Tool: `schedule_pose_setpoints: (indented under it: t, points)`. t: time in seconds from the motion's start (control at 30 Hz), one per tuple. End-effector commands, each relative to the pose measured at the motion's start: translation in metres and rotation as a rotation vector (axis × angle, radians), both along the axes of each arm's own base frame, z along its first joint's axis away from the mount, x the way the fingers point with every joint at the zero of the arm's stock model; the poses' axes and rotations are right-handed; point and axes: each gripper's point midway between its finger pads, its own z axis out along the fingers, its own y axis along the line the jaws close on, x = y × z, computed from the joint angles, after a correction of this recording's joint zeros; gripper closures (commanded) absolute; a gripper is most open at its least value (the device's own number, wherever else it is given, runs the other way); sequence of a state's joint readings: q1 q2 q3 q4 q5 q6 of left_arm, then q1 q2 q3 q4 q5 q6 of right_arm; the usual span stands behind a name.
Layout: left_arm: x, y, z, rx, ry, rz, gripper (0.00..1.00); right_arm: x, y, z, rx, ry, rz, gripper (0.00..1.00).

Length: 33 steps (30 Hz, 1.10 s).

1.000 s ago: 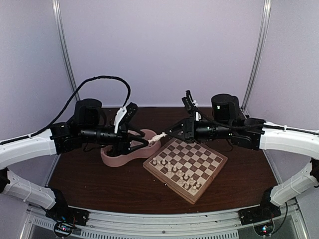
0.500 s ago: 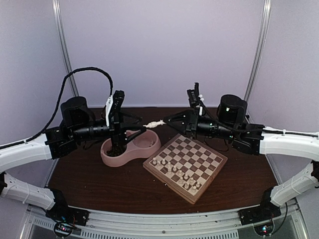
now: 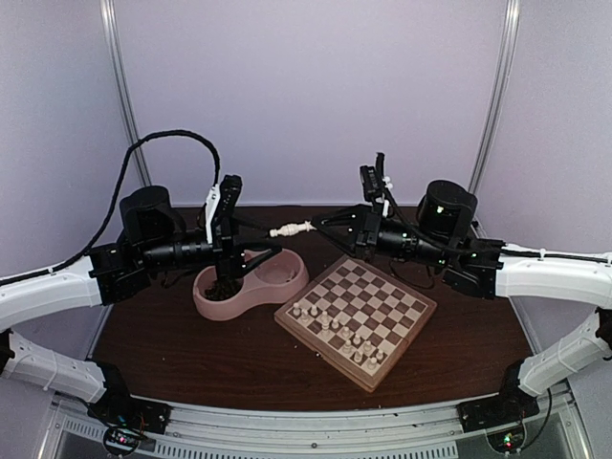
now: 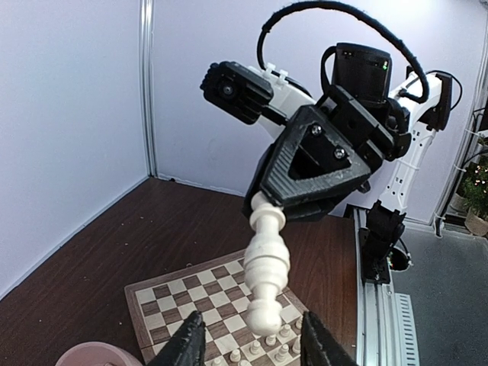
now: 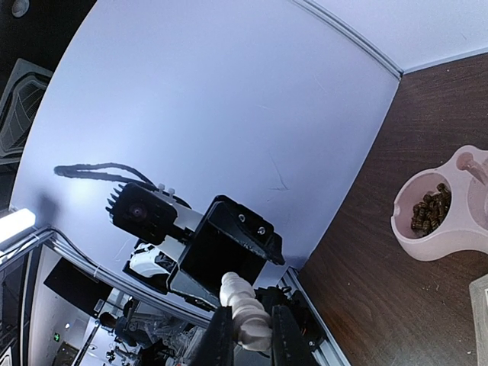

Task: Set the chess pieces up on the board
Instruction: Pass from the right arm to the left

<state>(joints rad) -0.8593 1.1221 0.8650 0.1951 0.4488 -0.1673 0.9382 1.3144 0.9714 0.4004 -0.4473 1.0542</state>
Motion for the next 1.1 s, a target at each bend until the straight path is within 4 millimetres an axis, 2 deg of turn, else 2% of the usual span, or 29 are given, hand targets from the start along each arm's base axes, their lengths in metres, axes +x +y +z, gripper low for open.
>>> schedule_pose_setpoints:
  t: [0.0, 0.27, 0.5, 0.73, 1.07]
  points:
    - [-0.0051, 0.0009, 0.0329, -0.085, -0.074, -0.015, 0.57, 0.0022, 0.0005, -0.0039, -0.003, -0.006, -0.021, 0.97]
    - [-0.0087, 0.0054, 0.0371, -0.106, -0.095, -0.013, 0.58, 0.0036, 0.0003, -0.0070, -0.013, -0.007, -0.029, 0.97]
    - [-0.0069, 0.0052, 0.0351, -0.102, -0.091, -0.006, 0.68, 0.0033, 0.0000, -0.0064, -0.011, -0.007, -0.029, 0.97]
    - [-0.0052, 0.0041, 0.0319, -0.094, -0.082, -0.002, 0.69, 0.0022, 0.0007, -0.0052, -0.005, -0.007, -0.022, 0.97]
    - [-0.0036, 0.0051, 0.0327, -0.088, -0.077, 0.010, 0.92, 0.0017, -0.0003, -0.0056, -0.005, -0.007, -0.022, 0.97]
